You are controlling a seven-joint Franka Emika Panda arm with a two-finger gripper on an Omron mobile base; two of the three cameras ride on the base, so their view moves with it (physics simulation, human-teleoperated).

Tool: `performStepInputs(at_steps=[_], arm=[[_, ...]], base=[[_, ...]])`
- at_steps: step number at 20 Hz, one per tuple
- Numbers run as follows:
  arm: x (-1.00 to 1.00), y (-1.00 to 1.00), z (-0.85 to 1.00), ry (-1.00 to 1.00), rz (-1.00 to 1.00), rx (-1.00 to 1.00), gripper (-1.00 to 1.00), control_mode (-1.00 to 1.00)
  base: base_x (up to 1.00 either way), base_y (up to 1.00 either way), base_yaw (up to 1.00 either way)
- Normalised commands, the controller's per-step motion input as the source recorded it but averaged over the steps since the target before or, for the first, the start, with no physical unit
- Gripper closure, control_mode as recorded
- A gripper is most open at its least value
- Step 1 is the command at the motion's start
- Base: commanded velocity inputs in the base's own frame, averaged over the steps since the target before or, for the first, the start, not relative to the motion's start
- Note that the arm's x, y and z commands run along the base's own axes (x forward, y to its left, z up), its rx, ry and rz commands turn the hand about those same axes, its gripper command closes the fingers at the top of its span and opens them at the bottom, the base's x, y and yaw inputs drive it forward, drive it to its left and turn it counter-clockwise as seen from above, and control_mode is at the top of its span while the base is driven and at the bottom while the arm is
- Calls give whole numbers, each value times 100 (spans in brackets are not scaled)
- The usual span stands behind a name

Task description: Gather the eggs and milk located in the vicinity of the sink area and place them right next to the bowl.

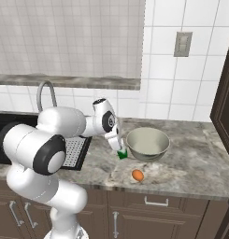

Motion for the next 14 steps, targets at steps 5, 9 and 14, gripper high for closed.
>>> performStepInputs(at_steps=[5,9,14], arm=[[0,0,-16,-4,0,1,100,-100],[0,0,-17,-5,0,1,100,-100],[0,0,-17,-4,0,1,-100,-100]], base=[[0,0,0],[0,0,0],[0,0,0]])
